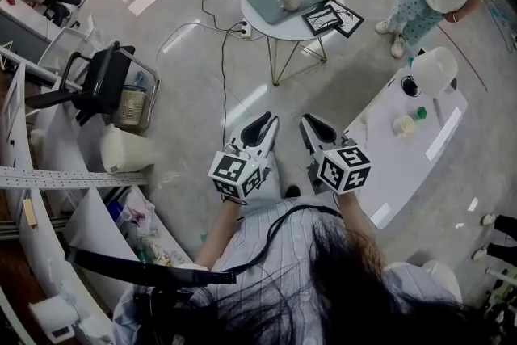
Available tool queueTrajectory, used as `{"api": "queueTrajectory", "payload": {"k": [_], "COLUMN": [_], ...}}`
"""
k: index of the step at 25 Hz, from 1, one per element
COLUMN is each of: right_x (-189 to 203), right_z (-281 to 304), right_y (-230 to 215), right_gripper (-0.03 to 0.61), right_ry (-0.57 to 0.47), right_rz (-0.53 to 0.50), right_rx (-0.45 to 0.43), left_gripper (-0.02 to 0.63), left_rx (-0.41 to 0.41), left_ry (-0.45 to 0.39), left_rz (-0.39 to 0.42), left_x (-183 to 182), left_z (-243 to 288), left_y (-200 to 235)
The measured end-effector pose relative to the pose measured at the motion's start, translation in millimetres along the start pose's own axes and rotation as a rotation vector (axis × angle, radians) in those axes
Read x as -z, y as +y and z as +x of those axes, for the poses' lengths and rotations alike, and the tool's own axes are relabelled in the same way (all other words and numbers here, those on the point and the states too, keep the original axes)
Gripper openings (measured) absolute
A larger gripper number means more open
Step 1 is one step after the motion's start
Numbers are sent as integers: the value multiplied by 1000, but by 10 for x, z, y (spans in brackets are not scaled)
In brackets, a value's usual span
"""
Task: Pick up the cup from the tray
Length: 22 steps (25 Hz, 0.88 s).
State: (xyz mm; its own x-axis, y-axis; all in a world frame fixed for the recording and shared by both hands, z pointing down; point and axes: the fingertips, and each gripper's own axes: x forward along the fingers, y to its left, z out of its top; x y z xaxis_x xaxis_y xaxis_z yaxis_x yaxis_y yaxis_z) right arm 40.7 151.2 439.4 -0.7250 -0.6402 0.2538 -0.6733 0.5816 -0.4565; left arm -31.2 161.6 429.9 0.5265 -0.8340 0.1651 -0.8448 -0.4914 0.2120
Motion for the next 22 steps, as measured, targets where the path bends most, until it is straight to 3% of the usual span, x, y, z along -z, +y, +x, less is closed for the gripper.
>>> {"api": "queueTrajectory", "payload": {"k": [22], "right_x": [-902], "right_z": [1881], "right_y": [-575], "right_gripper": [43], "right_ry": [-2], "right_rz": [29], "right_rx": [105], "left_gripper": [140], "left_rx": [169], "left_ry": [88], "left_rz": [-18], "left_x": [-559], "left_z": [1320], "left_y": [1644]}}
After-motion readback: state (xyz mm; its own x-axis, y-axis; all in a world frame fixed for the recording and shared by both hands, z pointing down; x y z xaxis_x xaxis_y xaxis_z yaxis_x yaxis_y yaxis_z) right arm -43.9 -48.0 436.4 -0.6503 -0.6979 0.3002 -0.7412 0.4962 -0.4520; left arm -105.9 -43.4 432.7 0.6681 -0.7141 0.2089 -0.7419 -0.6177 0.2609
